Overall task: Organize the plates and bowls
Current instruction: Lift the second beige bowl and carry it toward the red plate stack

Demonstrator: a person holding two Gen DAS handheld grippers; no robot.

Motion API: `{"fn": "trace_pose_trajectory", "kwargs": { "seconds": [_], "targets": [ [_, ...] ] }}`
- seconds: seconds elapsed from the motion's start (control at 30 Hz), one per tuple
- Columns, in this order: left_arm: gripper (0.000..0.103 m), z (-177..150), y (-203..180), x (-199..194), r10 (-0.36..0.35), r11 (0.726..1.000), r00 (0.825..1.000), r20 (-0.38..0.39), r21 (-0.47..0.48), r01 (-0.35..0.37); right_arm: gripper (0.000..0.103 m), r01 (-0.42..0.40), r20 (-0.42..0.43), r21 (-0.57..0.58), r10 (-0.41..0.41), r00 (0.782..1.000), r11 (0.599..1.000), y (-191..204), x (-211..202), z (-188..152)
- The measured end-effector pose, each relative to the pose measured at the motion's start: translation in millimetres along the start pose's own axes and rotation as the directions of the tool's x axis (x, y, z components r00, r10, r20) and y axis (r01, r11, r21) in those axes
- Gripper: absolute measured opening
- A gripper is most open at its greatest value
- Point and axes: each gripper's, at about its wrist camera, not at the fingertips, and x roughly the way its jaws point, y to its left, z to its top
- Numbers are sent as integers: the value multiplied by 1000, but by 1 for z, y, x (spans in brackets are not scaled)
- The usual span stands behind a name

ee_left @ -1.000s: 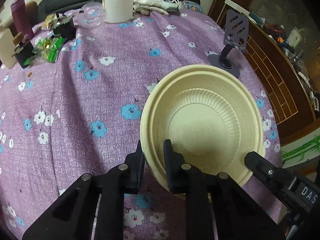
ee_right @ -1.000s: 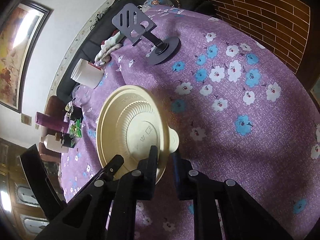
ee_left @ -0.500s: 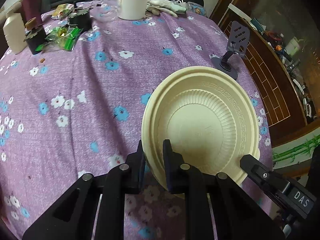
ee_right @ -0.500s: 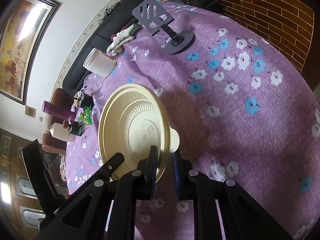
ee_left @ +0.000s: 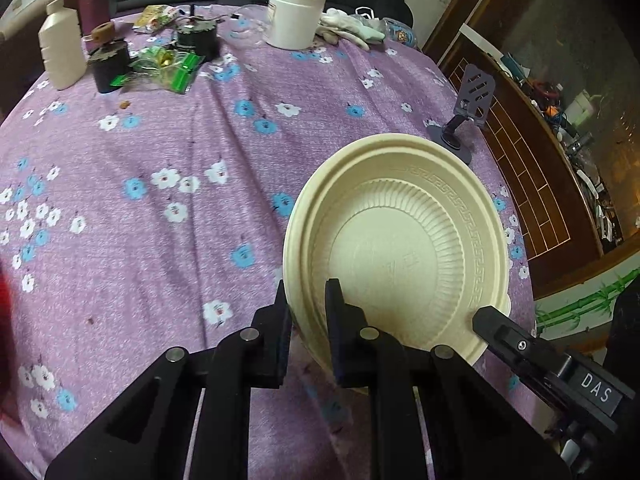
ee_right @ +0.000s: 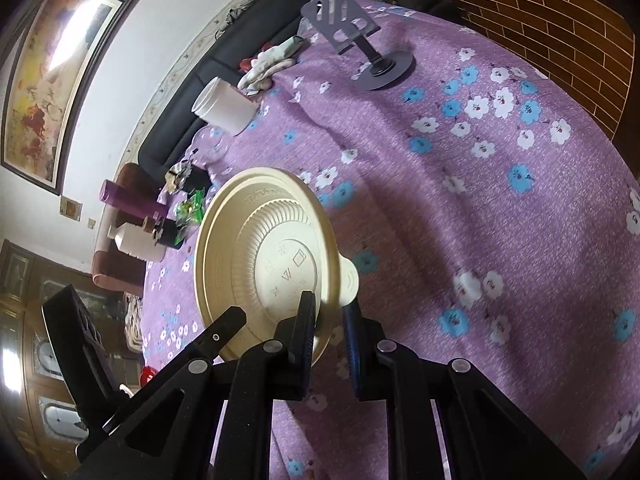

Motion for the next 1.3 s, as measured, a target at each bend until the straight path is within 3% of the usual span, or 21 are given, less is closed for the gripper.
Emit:
{"fn": "trace_pose_trajectory", "kwargs": {
  "seconds": [1.3],
  "targets": [
    [14, -41, 85, -80, 67, 996, 983, 172, -72, -55, 13, -97, -19, -174, 95, 995, 980, 90, -3, -70]
  ]
}}
